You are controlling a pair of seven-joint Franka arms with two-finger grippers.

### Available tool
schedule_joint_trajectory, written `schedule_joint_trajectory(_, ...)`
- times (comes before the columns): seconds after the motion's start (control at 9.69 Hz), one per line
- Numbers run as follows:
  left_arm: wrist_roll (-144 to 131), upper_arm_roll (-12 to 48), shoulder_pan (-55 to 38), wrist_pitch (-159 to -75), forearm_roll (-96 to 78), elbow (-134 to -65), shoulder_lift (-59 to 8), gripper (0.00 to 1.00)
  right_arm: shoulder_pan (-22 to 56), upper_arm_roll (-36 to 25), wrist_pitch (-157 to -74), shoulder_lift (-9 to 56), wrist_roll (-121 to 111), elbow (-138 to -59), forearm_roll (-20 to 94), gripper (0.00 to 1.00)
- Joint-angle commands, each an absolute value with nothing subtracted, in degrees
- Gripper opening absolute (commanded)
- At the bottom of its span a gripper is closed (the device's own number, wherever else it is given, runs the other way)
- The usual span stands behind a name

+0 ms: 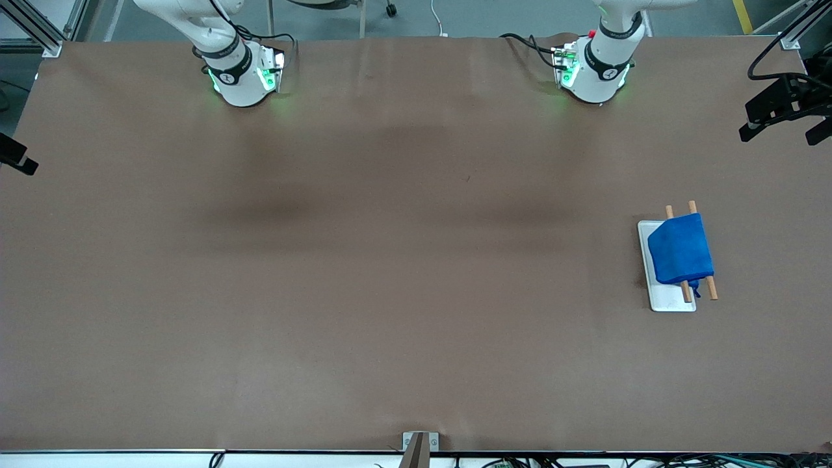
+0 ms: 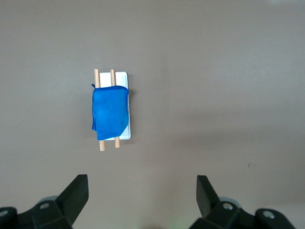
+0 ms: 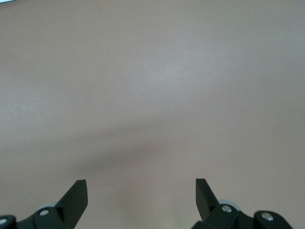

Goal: Right arm passes towel to left arm to hang

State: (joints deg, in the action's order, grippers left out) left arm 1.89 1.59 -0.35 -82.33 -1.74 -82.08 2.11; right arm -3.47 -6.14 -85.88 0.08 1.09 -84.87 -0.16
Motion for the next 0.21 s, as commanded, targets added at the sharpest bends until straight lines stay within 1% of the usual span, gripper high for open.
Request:
schedule_joint_trajectory(0.0,1.2,2.2,0.4,-83.6,-1.7,-85.0,2.2,1.0,-3.3,-6.2,-86.0,-0.4,1.0,-85.4,-0.5,1.0)
schedule_joint_trajectory(0.1,1.2,2.2,0.4,-84.0,-1.6,-85.0,2.1,1.0,-3.5,-6.2,-86.0,-0.4,1.0,-85.4,-0.5,1.0)
